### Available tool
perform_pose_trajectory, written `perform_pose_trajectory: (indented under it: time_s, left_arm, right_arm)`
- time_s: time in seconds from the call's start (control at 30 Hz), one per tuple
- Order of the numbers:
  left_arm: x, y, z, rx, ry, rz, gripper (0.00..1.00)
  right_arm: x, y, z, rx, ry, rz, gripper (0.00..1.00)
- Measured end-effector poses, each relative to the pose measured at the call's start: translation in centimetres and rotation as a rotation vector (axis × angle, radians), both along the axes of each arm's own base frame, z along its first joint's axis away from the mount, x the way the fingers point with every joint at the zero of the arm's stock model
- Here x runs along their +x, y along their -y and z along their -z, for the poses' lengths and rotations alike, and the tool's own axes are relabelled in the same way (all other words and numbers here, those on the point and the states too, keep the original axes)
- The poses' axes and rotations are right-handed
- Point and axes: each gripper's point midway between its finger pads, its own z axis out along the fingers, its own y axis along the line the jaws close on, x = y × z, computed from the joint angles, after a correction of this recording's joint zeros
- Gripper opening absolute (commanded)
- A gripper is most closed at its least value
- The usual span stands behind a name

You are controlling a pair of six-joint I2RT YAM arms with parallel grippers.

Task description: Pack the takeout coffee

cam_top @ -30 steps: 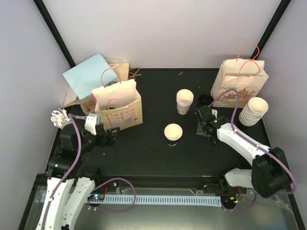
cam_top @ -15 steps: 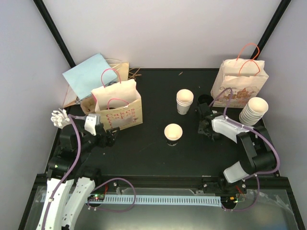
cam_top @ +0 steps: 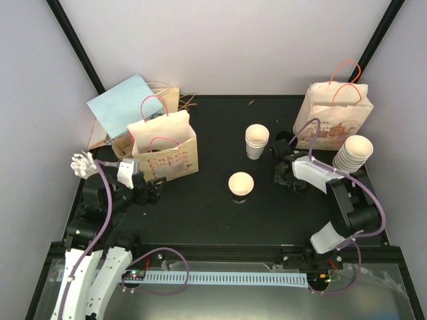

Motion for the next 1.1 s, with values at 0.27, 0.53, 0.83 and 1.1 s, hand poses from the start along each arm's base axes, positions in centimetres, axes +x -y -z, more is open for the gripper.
perform_pose_trajectory:
  time_s: [0.27, 0.53, 0.83, 1.1]
  left_arm:
    - [0.0, 0.0, 0.1, 0.0, -0.003, 0.0, 0.99]
    - [-0.2, 0.4, -0.1, -0.011, -0.002, 0.027, 0.99]
    - [-1.2, 3.6, -3.1, -0.18, 0.037, 0.189, 0.99]
    - [-2.3, 5.6, -8.0, -0.332, 0.159, 0.303, 0.99]
  right_arm:
    - [0.3, -1.5, -5.4, 0.131, 0.145, -0.041, 0.11]
    - [-1.1, -5.2, -11.2, 0.384, 0.259, -0.169, 0.16]
    - [-4.2, -11.9, -21.8, 0.824, 0.412, -0.446, 0.17]
    - [-6.7, -15.9, -26.0, 1.139, 0.375, -0.589, 0.19]
